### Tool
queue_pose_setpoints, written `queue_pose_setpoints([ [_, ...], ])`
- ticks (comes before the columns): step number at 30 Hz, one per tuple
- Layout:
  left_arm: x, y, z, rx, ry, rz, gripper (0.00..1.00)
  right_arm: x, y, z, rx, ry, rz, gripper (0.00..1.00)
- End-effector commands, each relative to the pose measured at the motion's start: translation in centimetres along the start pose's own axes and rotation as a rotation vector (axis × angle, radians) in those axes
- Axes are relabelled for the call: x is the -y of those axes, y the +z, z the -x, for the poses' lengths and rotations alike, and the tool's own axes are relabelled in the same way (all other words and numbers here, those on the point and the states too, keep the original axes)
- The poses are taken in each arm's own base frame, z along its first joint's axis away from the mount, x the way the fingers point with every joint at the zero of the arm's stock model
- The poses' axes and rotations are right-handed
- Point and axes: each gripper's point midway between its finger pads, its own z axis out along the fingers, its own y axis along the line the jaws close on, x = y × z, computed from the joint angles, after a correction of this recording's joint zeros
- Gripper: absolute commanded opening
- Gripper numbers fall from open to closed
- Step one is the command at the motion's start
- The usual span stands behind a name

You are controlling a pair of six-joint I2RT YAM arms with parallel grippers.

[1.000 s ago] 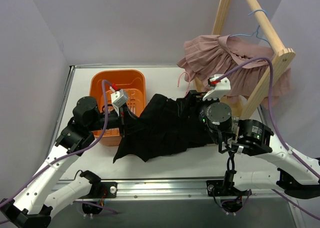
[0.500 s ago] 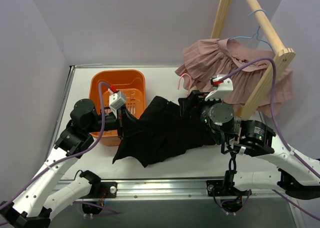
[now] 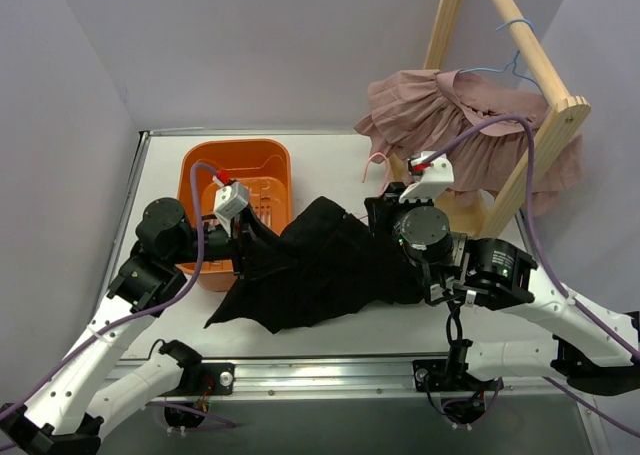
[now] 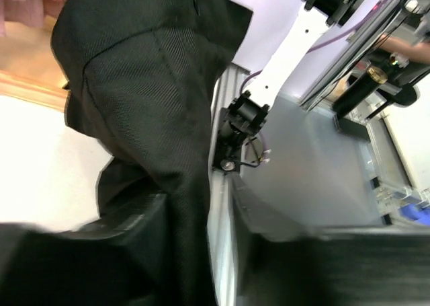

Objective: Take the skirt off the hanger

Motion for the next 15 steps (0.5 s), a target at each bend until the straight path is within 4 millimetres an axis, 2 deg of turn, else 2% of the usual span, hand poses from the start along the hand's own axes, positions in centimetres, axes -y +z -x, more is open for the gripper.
queue_pose_setpoints([
  [1,1.8,-0.6,1.9,0.032,0.108,-0.037,0.53,0.7,-0.3,2.6,0.070,0.060,-0.064,0.00],
  [6,0.4,-1.2,-0.8,-0.045,0.074,0.039,0.60,2.5,-1.7,4.7,0.108,0.093,-0.108,0.00],
  [9,-0.5,-1.7,-1.9,-0.069,0.067,0.096,0.68,3.1,-2.5,5.8,0.119,0.097,-0.114,0.00],
  [15,-2.9,-2.1,-4.2,-0.132,0.030,0.198,0.70,3.8,-3.8,7.2,0.134,0.118,-0.092,0.00],
])
